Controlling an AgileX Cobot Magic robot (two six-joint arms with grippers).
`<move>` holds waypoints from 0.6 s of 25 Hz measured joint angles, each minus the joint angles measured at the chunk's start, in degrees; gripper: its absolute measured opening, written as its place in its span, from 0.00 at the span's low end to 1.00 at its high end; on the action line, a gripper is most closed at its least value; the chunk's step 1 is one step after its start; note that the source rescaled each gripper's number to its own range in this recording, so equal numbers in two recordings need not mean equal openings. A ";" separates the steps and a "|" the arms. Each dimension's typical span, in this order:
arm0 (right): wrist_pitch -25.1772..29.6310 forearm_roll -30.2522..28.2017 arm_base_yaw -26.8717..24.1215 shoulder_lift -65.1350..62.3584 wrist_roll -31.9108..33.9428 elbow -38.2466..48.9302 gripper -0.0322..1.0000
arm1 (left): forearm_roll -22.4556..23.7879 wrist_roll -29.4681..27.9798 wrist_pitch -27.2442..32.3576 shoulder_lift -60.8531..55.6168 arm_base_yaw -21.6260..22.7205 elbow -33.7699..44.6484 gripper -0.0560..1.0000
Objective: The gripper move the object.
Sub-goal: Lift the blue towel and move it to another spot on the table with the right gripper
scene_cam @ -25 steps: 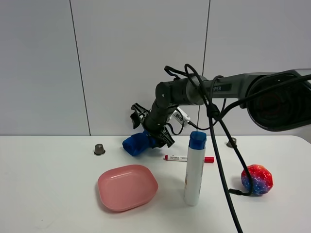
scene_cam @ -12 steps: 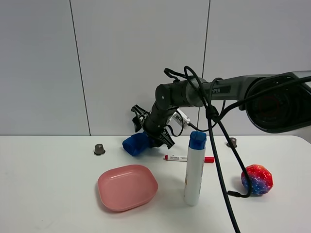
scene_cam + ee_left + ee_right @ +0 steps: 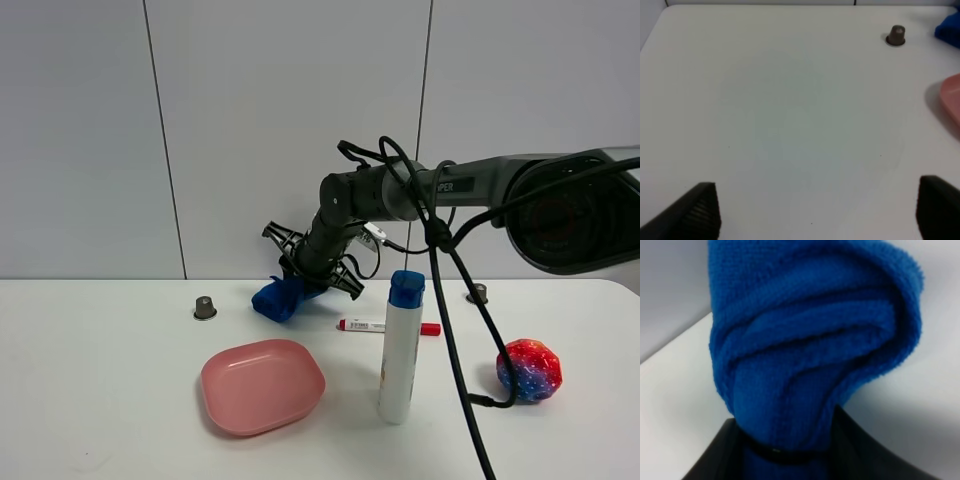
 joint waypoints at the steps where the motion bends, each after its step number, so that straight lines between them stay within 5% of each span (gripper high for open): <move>1: 0.00 0.06 0.00 0.00 -0.92 0.00 0.03 | 0.00 0.00 0.00 0.00 0.00 0.00 1.00; 15: 3.75 2.41 0.00 -6.72 -16.36 0.16 0.03 | 0.00 0.00 0.00 0.00 0.00 0.00 1.00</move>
